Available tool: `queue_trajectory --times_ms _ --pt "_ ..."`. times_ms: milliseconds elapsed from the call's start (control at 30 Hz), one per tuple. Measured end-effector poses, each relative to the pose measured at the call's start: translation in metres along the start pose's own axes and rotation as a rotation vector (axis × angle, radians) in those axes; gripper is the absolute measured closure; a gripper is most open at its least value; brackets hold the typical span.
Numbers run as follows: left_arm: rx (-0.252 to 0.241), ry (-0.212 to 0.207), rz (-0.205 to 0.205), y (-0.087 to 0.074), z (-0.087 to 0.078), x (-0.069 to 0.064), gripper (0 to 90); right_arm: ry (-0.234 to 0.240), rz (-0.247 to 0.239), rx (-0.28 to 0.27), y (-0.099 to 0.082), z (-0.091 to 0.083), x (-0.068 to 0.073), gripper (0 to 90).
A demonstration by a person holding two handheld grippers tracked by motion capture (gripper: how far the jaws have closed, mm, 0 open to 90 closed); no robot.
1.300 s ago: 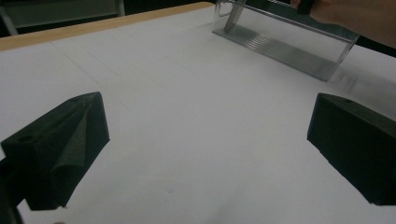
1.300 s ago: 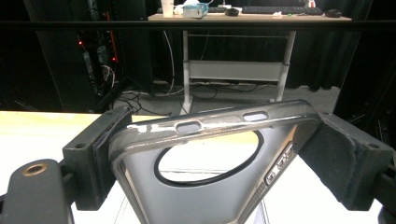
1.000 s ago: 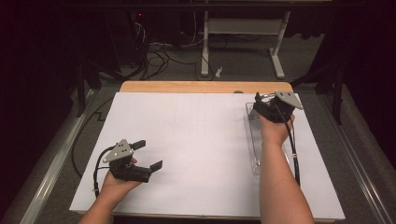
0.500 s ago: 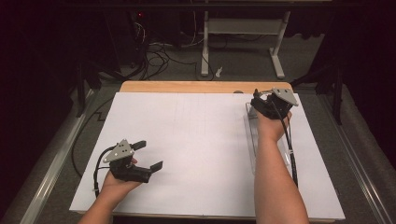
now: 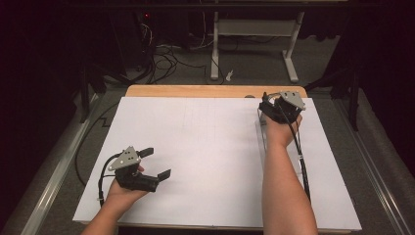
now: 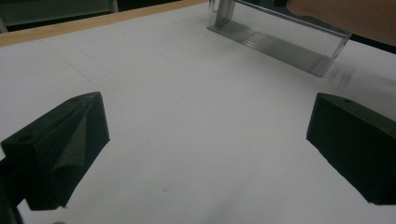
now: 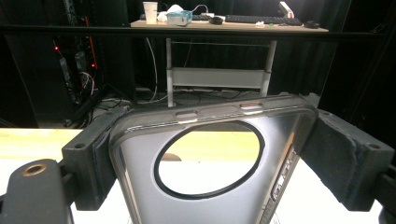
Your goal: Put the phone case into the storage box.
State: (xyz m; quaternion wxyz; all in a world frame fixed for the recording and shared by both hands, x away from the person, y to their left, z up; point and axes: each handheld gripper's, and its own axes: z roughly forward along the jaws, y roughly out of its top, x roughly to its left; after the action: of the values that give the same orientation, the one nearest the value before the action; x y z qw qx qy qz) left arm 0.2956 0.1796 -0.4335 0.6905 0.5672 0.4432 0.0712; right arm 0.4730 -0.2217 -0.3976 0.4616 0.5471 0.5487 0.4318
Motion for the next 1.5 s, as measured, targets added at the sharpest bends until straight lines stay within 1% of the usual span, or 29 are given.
queue_trajectory --times_ms 267,467,700,967,1200,1500 --pt "0.001 0.001 0.0 -0.001 0.001 -0.001 0.4 0.002 -0.013 0.012 0.002 0.003 0.0 13.1" --pt "0.009 0.002 0.005 -0.001 0.002 0.0 0.4 0.019 -0.026 0.024 0.003 0.006 -0.001 12.7" --pt "0.011 0.001 0.003 -0.002 0.002 0.0 0.4 0.038 -0.026 0.035 0.004 0.009 -0.003 12.2" --pt "0.015 0.002 0.002 -0.002 0.003 0.001 0.4 0.06 -0.028 0.072 0.002 0.015 -0.006 8.5" --pt "0.019 0.0 0.003 -0.003 0.003 0.001 0.5 0.066 -0.031 0.085 0.005 0.018 -0.009 7.0" --pt "0.022 -0.003 0.0 -0.002 0.004 0.002 0.5 0.079 -0.034 0.102 0.008 0.025 -0.007 6.4"
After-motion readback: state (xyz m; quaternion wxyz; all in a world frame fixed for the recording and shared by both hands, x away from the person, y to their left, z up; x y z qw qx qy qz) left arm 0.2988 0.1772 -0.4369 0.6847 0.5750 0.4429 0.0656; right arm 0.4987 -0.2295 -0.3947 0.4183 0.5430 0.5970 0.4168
